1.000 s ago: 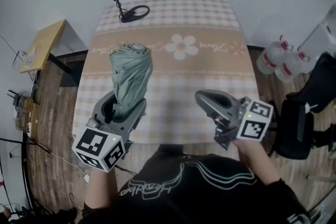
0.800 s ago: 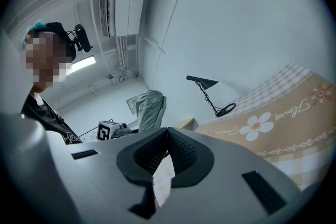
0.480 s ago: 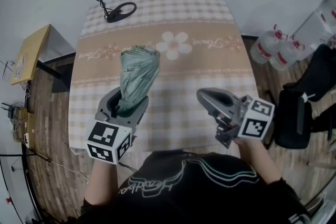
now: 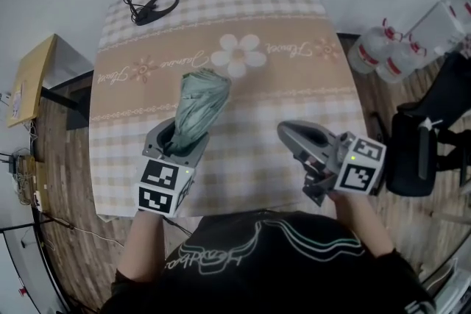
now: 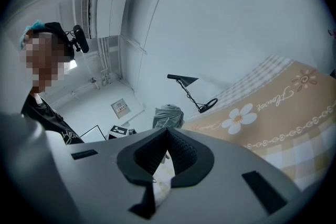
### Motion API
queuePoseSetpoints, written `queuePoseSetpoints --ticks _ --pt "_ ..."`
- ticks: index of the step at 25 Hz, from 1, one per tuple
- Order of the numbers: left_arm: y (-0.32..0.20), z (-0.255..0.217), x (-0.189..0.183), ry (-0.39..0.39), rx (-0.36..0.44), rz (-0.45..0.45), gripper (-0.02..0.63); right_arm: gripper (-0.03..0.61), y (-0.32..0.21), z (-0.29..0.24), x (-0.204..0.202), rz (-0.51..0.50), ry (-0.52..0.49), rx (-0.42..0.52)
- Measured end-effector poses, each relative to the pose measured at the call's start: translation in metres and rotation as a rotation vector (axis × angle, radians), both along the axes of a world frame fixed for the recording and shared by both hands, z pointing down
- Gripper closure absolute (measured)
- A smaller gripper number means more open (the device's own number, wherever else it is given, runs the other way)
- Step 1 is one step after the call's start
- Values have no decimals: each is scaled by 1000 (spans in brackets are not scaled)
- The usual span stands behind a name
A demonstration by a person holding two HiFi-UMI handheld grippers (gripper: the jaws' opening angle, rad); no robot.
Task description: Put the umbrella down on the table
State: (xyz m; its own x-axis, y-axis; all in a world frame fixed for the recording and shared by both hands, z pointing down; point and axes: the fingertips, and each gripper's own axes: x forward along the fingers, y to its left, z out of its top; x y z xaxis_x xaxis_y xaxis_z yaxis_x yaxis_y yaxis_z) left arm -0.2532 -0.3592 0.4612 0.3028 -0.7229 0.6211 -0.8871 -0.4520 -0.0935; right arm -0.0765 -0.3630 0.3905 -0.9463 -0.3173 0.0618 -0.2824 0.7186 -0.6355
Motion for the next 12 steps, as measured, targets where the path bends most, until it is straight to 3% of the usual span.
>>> queuePoseSetpoints --ticks 4,12 --pt "-6 28 0 -70 -47 36 344 566 -5 13 -4 2 7 -31" --pt "-13 77 5 -118 -142 103 344 566 -15 37 -2 36 13 -76"
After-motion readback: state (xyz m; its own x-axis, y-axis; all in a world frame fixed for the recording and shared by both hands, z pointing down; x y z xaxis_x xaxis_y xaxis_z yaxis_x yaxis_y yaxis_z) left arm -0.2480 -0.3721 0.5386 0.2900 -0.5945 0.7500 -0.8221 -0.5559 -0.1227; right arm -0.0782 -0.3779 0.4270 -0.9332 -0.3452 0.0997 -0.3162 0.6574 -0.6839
